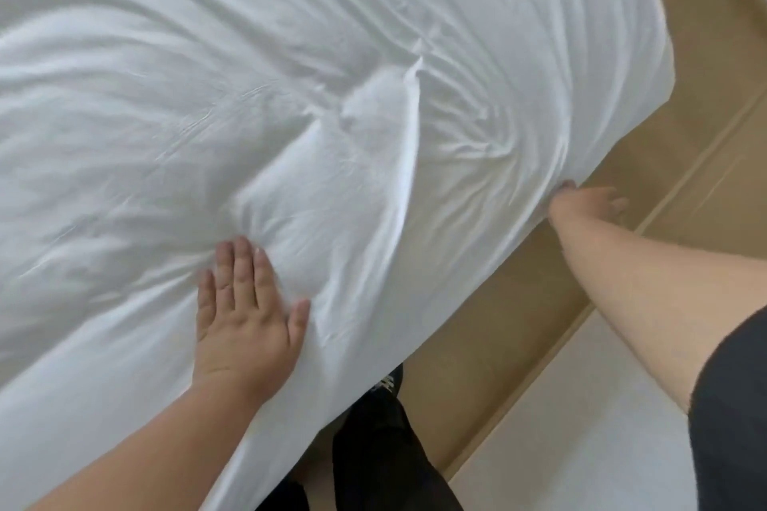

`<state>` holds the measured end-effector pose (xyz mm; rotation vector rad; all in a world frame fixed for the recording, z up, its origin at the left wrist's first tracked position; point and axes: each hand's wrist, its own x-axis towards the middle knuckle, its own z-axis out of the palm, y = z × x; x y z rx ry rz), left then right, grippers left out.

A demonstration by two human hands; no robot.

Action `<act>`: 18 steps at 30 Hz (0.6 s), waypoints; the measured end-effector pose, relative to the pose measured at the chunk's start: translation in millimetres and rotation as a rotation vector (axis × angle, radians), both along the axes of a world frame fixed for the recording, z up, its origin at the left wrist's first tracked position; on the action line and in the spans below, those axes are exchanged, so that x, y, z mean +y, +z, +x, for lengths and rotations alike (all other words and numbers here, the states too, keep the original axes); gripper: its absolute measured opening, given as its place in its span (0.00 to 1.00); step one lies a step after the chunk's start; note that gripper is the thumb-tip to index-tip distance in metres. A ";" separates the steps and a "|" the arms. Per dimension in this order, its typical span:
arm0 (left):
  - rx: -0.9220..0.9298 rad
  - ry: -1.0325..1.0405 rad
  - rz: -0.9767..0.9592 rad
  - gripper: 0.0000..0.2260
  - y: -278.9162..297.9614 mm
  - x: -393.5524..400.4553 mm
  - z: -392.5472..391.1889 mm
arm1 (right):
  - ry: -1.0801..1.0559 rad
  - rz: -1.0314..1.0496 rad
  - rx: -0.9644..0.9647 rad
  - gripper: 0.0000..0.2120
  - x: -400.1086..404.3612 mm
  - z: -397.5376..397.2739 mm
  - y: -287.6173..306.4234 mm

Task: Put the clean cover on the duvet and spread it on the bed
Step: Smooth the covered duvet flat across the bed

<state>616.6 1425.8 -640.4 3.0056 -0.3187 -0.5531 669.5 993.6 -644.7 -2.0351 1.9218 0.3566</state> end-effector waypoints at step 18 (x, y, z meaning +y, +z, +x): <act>-0.035 -0.201 0.015 0.38 -3.2 45.6 -1.4 | 0.348 0.238 0.187 0.26 124.3 -156.1 -47.4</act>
